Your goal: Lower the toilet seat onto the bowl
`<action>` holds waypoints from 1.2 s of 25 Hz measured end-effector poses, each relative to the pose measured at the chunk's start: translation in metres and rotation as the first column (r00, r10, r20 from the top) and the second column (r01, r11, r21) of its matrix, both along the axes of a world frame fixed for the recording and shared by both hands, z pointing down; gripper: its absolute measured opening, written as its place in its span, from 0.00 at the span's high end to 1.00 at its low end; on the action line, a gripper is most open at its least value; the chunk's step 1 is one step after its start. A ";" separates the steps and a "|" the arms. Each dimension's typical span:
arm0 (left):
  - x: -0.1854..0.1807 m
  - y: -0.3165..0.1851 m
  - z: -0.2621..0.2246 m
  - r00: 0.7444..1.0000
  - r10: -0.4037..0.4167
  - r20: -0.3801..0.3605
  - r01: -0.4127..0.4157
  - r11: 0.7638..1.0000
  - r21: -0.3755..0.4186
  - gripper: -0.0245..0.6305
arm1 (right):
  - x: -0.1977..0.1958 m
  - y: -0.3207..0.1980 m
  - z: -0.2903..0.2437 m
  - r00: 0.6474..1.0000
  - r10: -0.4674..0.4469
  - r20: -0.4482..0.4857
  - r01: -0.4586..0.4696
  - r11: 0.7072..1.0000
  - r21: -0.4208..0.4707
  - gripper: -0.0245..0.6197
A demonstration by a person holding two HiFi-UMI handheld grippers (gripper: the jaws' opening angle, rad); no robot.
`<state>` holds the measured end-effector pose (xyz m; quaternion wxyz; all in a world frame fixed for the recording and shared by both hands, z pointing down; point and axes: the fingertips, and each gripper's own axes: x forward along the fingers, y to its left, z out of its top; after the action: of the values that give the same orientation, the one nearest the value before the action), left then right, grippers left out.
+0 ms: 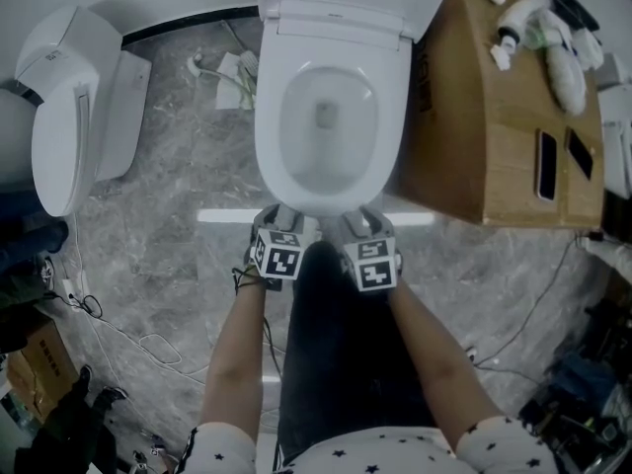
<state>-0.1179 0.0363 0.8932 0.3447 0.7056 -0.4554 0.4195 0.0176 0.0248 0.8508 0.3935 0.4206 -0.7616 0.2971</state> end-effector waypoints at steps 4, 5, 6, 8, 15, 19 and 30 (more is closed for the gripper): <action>0.001 -0.005 -0.018 1.000 -0.020 -0.016 0.020 1.000 0.009 0.64 | -0.012 -0.006 -0.015 1.000 -0.024 0.017 0.024 1.000 -0.018 0.66; 0.001 -0.007 -0.023 1.000 -0.020 -0.017 0.021 1.000 0.012 0.64 | -0.014 -0.008 -0.018 1.000 -0.018 0.023 0.019 0.999 -0.027 0.66; 0.002 -0.009 -0.027 1.000 -0.023 -0.020 0.024 1.000 0.016 0.64 | -0.015 -0.010 -0.023 1.000 -0.010 0.029 0.011 0.999 -0.033 0.66; 0.002 -0.015 -0.037 0.999 -0.032 -0.027 0.033 0.999 0.024 0.64 | -0.016 -0.015 -0.032 0.999 -0.001 0.037 0.003 0.999 -0.037 0.66; 0.011 -0.036 -0.073 0.999 -0.024 -0.048 0.026 0.999 0.037 0.64 | -0.014 -0.034 -0.066 0.999 0.004 0.042 -0.003 1.000 -0.024 0.66; 0.016 -0.045 -0.092 0.998 -0.016 -0.058 0.019 0.999 0.045 0.64 | -0.014 -0.042 -0.084 0.999 0.008 0.042 -0.007 1.000 -0.017 0.66; 0.025 -0.052 -0.155 0.993 -0.059 -0.105 0.067 0.995 0.076 0.67 | -0.010 -0.054 -0.144 0.998 0.035 0.056 -0.036 0.999 0.022 0.71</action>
<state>-0.0932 -0.0153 0.7380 0.3522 0.7247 -0.4754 0.3532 0.0072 -0.0292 0.7070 0.3621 0.4301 -0.7680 0.3067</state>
